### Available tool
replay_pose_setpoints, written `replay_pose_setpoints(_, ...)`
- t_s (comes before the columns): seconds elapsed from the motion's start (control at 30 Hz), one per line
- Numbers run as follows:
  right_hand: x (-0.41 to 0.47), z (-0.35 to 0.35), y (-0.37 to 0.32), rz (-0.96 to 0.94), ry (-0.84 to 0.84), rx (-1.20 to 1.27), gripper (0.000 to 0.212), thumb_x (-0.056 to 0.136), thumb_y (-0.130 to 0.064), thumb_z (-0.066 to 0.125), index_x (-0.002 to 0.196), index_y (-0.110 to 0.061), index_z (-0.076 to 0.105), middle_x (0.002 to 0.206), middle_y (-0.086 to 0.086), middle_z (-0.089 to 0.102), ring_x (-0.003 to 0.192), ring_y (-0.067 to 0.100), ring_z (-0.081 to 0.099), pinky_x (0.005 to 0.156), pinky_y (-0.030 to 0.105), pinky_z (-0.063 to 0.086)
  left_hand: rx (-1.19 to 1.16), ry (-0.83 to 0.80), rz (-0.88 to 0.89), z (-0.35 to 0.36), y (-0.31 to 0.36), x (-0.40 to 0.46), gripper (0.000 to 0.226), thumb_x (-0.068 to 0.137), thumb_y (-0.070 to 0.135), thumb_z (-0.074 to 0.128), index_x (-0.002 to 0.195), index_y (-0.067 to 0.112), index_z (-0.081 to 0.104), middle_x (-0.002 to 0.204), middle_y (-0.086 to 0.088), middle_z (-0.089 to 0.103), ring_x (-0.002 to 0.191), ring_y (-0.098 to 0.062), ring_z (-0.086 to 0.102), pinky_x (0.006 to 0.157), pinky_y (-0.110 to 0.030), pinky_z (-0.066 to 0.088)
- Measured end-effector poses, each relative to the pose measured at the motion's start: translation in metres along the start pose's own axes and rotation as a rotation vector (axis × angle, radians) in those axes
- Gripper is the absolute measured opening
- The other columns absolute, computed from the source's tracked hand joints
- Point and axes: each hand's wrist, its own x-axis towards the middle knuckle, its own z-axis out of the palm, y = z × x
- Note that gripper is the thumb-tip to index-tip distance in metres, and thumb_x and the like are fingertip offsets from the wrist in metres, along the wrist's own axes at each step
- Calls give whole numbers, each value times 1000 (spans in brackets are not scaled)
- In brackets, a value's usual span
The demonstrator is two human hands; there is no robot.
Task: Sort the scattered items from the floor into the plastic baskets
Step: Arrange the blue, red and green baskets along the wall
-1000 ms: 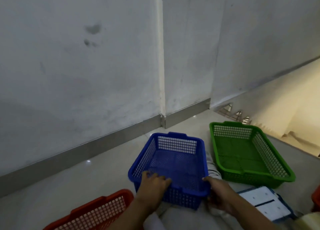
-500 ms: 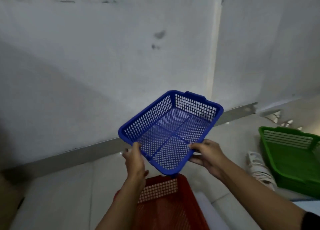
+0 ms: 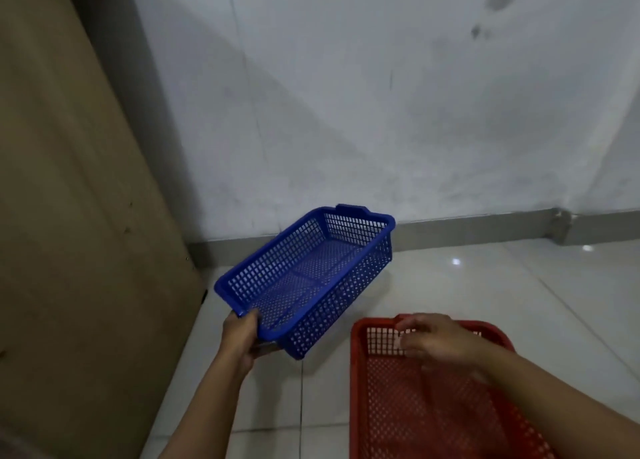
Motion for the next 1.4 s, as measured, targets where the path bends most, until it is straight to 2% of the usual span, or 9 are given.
replay_pose_setpoints(0.17,11,17,9,-18,13,-238,45,83,-25,68,127,-18,56,128,4,59,109,18,60,98,35,50,180,61,3,-22,-7,26,36,91,11,50,125,23,52,114,-10,66,87,-29,65,53,-39,56)
replay_pose_setpoints(0.43,25,19,18,-36,69,-329,48,84,-24,66,130,-18,51,130,5,59,112,18,58,99,35,50,352,238,40,-18,-28,37,88,80,-1,64,147,11,9,142,-22,42,122,-40,48,99,-53,44)
replay_pose_setpoints(0.6,19,0,36,-54,279,-395,43,87,-20,64,128,-15,51,128,6,59,114,21,58,94,30,51,972,419,416,29,-42,4,57,77,17,66,129,8,43,136,-25,39,123,-45,38,102,-56,32)
replay_pose_setpoints(0.7,5,-22,58,-96,518,-648,44,83,-23,59,125,-15,48,124,12,56,113,27,55,93,37,51,1106,162,660,62,-59,-23,21,83,28,61,97,11,61,110,-15,57,97,-30,55,85,-41,48)
replay_pose_setpoints(0.8,-13,-47,84,95,675,-783,57,78,-33,59,128,-16,36,123,17,43,115,34,45,91,46,46,1206,-216,338,83,-73,-44,49,83,62,46,81,16,61,86,-7,70,75,-19,66,74,-36,57)
replay_pose_setpoints(0.87,-23,-61,99,261,625,-651,69,77,-35,64,131,-13,28,127,21,40,116,37,46,90,48,47,1297,-294,143,92,-80,-50,67,79,70,44,107,11,59,106,-11,69,89,-24,68,80,-39,57)
replay_pose_setpoints(1.0,-44,-79,112,412,209,-139,29,84,-17,63,106,-8,46,104,16,64,95,31,66,79,44,59,1174,-497,-223,93,-83,-61,73,82,40,61,136,13,20,128,-14,53,91,-24,64,63,-34,59)
replay_pose_setpoints(1.1,-50,-86,116,386,60,-77,17,86,-4,59,91,-17,48,95,12,67,78,25,71,65,42,62,1129,-498,-89,92,-88,-65,53,85,28,56,129,19,30,116,-7,58,90,-20,65,73,-37,60)
replay_pose_setpoints(1.4,-43,-140,113,230,490,355,19,80,1,51,92,-4,64,66,12,65,57,22,61,45,23,50,106,-512,-111,98,-46,-40,39,95,41,41,119,15,57,110,-16,68,104,-31,62,90,-43,50)
